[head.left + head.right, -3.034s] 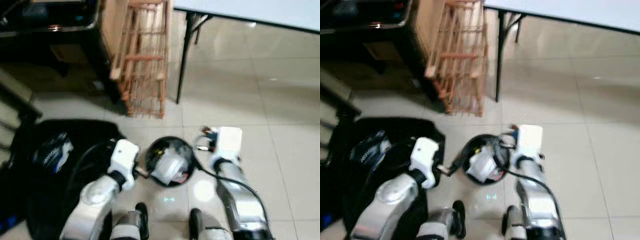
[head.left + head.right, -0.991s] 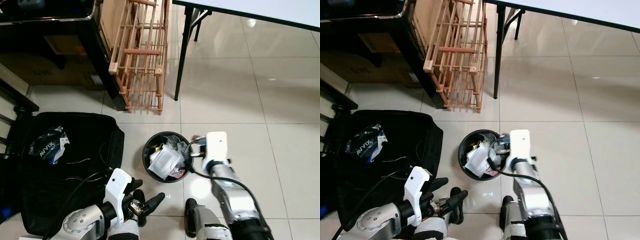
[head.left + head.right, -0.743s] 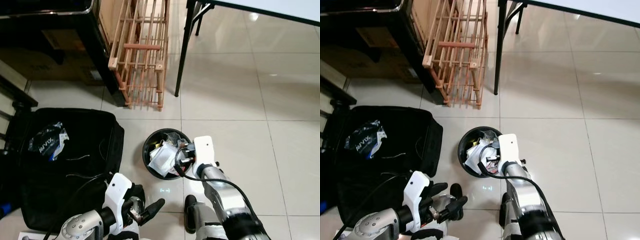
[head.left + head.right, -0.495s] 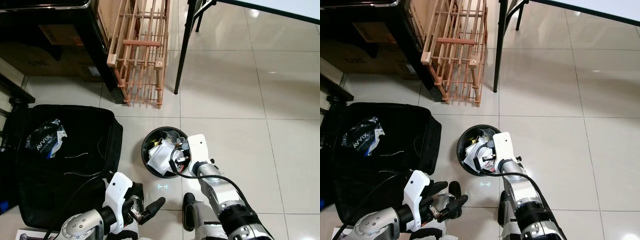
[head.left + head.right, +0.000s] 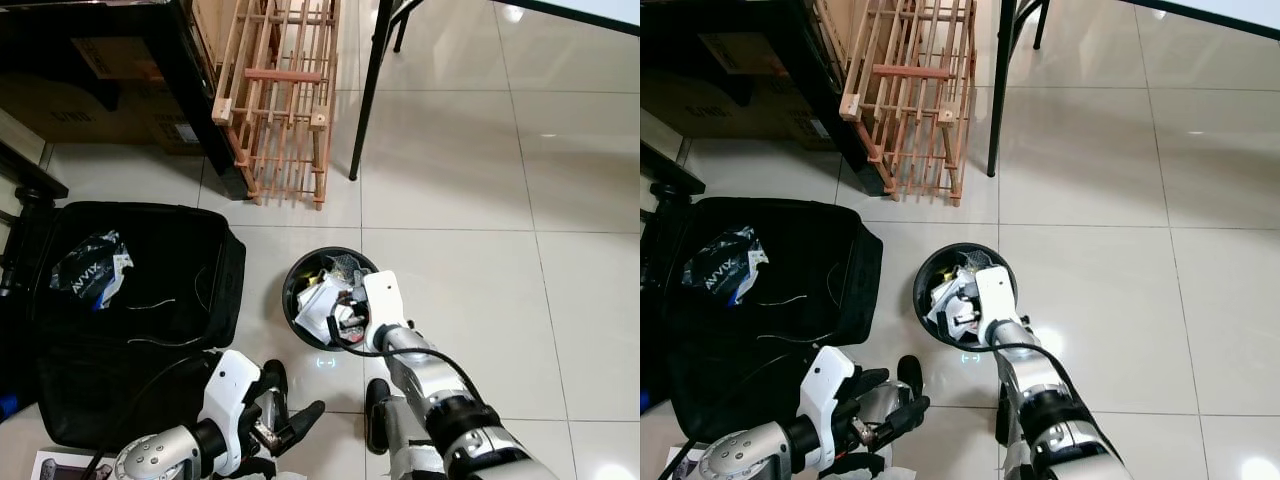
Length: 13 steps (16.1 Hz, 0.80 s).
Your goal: Picking trash to rubbish bin
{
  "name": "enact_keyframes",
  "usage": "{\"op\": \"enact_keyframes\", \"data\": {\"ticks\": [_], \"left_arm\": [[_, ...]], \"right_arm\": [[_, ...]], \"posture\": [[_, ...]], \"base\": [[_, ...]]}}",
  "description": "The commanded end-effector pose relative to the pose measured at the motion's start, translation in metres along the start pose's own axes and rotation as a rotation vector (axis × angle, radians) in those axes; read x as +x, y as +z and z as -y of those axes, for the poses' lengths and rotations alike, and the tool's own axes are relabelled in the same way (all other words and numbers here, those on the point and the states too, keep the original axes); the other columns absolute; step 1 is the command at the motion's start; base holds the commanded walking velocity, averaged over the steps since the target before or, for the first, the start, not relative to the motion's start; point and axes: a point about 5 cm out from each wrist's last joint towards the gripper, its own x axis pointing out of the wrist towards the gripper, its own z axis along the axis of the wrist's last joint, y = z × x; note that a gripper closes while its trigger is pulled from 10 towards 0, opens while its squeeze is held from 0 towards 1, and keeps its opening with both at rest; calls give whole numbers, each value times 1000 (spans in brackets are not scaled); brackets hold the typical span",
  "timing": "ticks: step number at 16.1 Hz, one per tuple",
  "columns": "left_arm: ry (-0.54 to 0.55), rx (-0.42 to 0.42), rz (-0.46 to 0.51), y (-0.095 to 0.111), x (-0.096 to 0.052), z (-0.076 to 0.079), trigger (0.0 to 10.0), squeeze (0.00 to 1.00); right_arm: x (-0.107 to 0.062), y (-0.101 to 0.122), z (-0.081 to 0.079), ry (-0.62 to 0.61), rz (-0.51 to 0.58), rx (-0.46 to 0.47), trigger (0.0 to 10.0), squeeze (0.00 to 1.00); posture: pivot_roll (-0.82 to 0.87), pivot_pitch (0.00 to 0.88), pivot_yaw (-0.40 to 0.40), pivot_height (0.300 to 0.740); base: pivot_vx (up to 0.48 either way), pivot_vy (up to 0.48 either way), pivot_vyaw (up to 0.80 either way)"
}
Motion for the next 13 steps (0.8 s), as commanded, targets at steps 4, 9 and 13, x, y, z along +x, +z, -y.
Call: {"op": "enact_keyframes", "data": {"ticks": [4,9,13], "left_arm": [[4,-14,-28,-6,-4,3,10000,0],[4,-11,-33,-6,-4,4,10000,0],[4,-6,-30,-5,-3,3,10000,0]], "right_arm": [[0,-11,-2,-5,-10,9,10000,0],[1,-13,-1,-12,-11,27,10000,1000],[1,-14,0,-15,-9,30,10000,1000]], "posture": [[191,479,34,740],[190,481,37,740],[187,479,36,740]], "base": [[0,0,0],[0,0,0],[0,0,0]]}}
